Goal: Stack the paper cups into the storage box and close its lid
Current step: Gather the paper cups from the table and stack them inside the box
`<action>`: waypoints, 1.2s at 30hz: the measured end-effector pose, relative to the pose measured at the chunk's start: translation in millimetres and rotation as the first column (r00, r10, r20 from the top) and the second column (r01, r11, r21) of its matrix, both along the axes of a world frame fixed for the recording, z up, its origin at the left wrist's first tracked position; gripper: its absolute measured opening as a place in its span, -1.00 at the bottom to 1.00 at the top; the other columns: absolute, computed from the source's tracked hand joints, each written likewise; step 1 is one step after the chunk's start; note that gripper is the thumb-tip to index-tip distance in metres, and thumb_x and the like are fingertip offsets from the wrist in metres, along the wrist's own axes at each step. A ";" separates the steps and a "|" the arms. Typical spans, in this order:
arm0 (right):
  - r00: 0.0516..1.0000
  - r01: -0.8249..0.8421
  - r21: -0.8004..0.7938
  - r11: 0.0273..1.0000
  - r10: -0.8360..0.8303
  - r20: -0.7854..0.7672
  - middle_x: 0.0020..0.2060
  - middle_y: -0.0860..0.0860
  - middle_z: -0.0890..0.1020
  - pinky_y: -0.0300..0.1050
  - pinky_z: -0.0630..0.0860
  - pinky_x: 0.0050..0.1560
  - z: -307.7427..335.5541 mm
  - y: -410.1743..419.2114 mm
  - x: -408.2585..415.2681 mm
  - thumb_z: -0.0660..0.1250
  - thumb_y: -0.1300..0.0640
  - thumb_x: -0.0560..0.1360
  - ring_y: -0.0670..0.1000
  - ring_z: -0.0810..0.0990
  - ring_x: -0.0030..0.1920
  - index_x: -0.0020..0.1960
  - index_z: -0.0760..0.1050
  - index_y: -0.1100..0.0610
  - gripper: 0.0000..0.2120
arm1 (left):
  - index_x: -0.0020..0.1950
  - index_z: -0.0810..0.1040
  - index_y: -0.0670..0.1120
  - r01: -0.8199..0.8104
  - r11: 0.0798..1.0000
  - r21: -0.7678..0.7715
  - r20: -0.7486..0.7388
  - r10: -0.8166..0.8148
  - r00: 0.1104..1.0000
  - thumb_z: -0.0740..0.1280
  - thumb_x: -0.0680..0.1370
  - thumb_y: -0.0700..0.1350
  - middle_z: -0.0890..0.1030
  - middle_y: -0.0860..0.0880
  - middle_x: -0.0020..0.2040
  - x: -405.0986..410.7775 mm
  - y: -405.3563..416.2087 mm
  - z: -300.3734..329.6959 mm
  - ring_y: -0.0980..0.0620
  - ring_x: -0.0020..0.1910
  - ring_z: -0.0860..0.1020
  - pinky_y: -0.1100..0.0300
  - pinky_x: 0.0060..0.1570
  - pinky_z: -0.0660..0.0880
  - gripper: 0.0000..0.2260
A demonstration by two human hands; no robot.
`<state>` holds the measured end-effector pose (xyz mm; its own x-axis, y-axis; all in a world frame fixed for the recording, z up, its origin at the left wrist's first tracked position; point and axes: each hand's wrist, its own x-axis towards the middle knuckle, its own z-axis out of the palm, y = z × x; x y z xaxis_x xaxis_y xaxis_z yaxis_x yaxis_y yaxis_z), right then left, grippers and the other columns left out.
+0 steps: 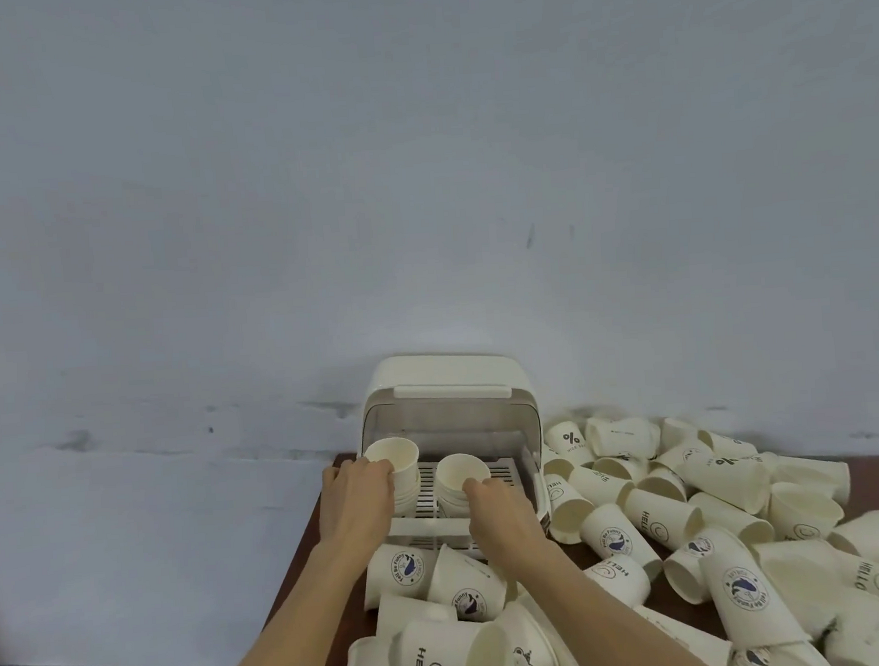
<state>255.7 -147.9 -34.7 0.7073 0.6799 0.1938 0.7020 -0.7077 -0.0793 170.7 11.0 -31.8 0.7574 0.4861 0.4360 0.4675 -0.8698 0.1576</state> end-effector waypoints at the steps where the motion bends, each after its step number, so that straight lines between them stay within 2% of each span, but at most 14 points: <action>1: 1.000 -0.006 0.002 1.000 0.006 0.012 0.01 0.12 0.56 -0.07 0.34 -0.18 -2.1 1.0 -1.3 0.18 0.34 0.52 0.09 0.44 -0.11 0.13 0.41 0.20 -0.79 | 0.11 0.58 0.05 0.002 1.000 0.000 -0.019 -0.002 1.000 0.08 0.65 -0.08 0.61 0.01 0.02 -0.6 -0.1 -2.0 0.01 0.00 0.51 0.12 0.06 0.29 -0.73; 4: 1.000 -0.015 0.021 1.000 0.014 0.025 0.07 0.13 0.55 -0.06 0.42 -0.07 -7.5 2.0 -4.3 0.21 0.33 0.52 0.13 0.51 0.04 0.18 0.40 0.19 -0.75 | 0.11 0.58 0.05 -0.002 1.000 0.016 -0.084 0.004 0.996 0.10 0.64 -0.10 0.60 0.02 0.01 -1.2 -0.3 -8.1 0.02 0.00 0.51 0.12 0.08 0.30 -0.74; 9: 1.000 -0.008 0.039 0.999 0.008 0.003 0.12 0.15 0.53 -0.06 0.45 -0.02 -8.5 1.3 -5.8 0.22 0.31 0.52 0.13 0.52 0.08 0.22 0.36 0.22 -0.72 | 0.18 0.49 -0.01 0.001 0.997 0.073 -0.230 0.016 0.973 0.17 0.58 -0.17 0.56 -0.01 0.09 -3.7 -3.9 -10.3 -0.01 0.06 0.49 0.10 0.11 0.32 -0.79; 14: 0.999 -0.033 0.022 0.999 0.034 -0.037 0.16 0.18 0.49 -0.01 0.49 0.05 -8.9 -0.4 -7.7 0.29 0.28 0.50 0.17 0.50 0.12 0.34 0.25 0.23 -0.55 | 0.43 0.24 -0.08 -0.001 1.000 0.031 -0.307 0.010 0.952 0.16 0.58 -0.09 0.50 -0.07 0.23 -3.7 -10.4 -12.2 -0.07 0.18 0.45 0.03 0.17 0.30 -0.59; 18: 0.984 -0.027 0.042 0.999 0.034 -0.177 0.18 0.23 0.47 0.07 0.46 0.07 4.6 -8.2 -7.6 0.27 0.26 0.49 0.23 0.47 0.16 0.40 0.17 0.23 -0.48 | 0.50 0.08 -0.09 -0.001 1.000 0.017 -0.345 0.007 0.939 0.15 0.58 -0.03 0.40 -0.14 0.33 -4.1 -22.2 -5.1 -0.12 0.25 0.40 -0.03 0.23 0.28 -0.48; 23: 0.975 0.013 0.118 0.993 0.014 -0.222 0.19 0.23 0.48 0.05 0.44 0.00 26.7 -40.1 -0.6 0.14 0.32 0.48 0.24 0.45 0.21 0.29 0.28 0.24 -0.62 | 0.47 0.18 -0.04 0.092 0.995 0.030 -0.292 -0.080 0.953 0.15 0.56 -0.03 0.41 -0.11 0.31 3.9 -51.9 14.6 -0.13 0.27 0.40 -0.06 0.22 0.29 -0.52; 26: 0.974 0.071 0.145 0.987 -0.037 -0.224 0.10 0.25 0.50 0.07 0.49 -0.06 38.5 -69.2 8.9 0.10 0.35 0.46 0.22 0.50 0.04 0.12 0.31 0.23 -0.76 | 0.46 0.22 -0.02 0.160 0.987 -0.001 -0.264 -0.155 0.952 0.17 0.56 -0.02 0.41 -0.10 0.32 14.4 -76.6 24.6 -0.13 0.27 0.40 -0.07 0.22 0.29 -0.54; 28: 0.971 0.115 0.162 0.980 -0.076 -0.228 0.11 0.23 0.50 0.08 0.51 0.03 44.0 -90.8 15.8 0.11 0.33 0.48 0.22 0.51 0.08 0.24 0.32 0.23 -0.67 | 0.46 0.23 -0.02 0.199 0.980 -0.005 -0.250 -0.193 0.949 0.17 0.57 -0.01 0.41 -0.10 0.32 21.7 -95.4 30.2 -0.14 0.28 0.39 -0.06 0.22 0.28 -0.55; 31: 0.965 0.173 0.152 0.973 -0.136 -0.225 0.20 0.21 0.48 0.06 0.47 0.12 49.2 -125.0 24.6 0.11 0.31 0.50 0.22 0.46 0.20 0.43 0.21 0.24 -0.51 | 0.47 0.21 -0.02 0.250 0.968 -0.020 -0.236 -0.248 0.939 0.15 0.58 -0.02 0.40 -0.11 0.32 31.3 -124.4 36.5 -0.14 0.29 0.39 -0.06 0.25 0.26 -0.55; 36: 0.949 0.267 0.163 0.950 -0.229 -0.218 0.16 0.20 0.51 0.11 0.49 0.11 55.1 -180.4 35.5 0.12 0.31 0.48 0.22 0.50 0.15 0.35 0.27 0.25 -0.56 | 0.47 0.20 0.00 0.346 0.937 -0.048 -0.245 -0.347 0.905 0.15 0.57 -0.05 0.40 -0.08 0.30 46.2 -169.8 37.0 -0.11 0.27 0.40 -0.03 0.21 0.28 -0.54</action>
<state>291.2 -328.3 20.4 0.8853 0.4424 0.1436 0.4637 -0.8161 -0.3448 216.9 -158.8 5.2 0.9613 0.1744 0.2133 0.1608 -0.9838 0.0796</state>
